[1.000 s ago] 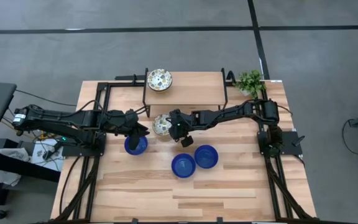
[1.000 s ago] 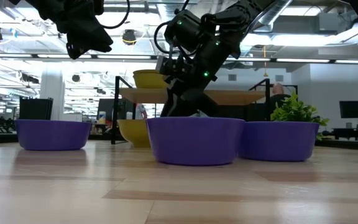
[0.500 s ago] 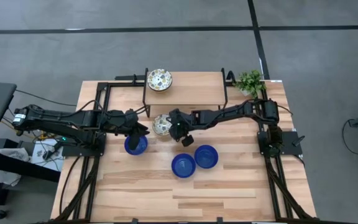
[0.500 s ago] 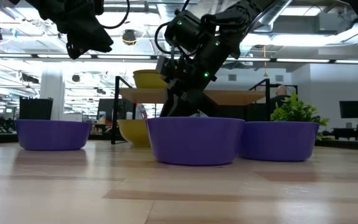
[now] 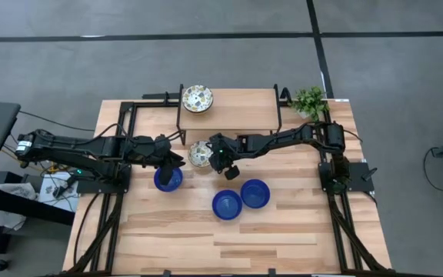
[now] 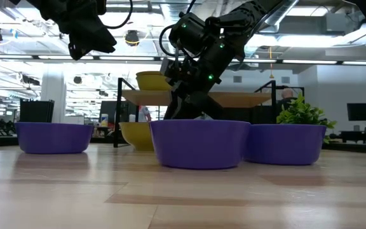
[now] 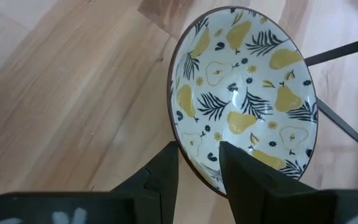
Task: Pick & Place Mini bowls
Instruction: Stack the white patterned bowl on top of the white patterned bowl on the shelf
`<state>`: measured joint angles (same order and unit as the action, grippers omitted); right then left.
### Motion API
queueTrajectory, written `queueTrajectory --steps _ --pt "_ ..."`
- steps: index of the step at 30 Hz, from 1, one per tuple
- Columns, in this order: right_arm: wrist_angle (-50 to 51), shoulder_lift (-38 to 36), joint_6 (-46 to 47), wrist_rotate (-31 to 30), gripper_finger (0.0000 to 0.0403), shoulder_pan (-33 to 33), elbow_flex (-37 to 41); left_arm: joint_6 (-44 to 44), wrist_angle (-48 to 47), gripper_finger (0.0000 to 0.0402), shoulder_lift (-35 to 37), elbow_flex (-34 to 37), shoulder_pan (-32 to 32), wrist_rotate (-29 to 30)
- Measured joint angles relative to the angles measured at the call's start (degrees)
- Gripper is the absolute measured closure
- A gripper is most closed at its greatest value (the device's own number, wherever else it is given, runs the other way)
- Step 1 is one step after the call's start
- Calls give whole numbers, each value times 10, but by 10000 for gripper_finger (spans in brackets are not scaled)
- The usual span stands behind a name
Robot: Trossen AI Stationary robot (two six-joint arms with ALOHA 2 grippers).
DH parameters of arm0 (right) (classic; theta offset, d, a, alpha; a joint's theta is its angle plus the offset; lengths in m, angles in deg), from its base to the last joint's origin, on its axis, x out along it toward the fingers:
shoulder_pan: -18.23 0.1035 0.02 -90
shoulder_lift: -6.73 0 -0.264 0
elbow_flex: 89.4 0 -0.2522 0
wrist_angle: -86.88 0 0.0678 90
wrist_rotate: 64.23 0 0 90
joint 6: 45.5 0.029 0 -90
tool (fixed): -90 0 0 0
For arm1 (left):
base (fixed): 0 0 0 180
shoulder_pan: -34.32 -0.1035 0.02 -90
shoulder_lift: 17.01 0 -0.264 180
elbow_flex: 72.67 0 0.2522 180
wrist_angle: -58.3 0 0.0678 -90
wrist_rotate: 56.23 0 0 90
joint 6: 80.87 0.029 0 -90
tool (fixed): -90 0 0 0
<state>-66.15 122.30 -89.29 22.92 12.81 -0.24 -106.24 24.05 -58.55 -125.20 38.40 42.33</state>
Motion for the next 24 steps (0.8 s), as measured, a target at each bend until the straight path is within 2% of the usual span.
queueTrajectory --steps 18,24 --pt "1 0 -32 -1 297 0 0 0 11 302 0 0 0 0" --pt "1 0 -33 -1 337 0 0 0 13 302 0 0 0 0"
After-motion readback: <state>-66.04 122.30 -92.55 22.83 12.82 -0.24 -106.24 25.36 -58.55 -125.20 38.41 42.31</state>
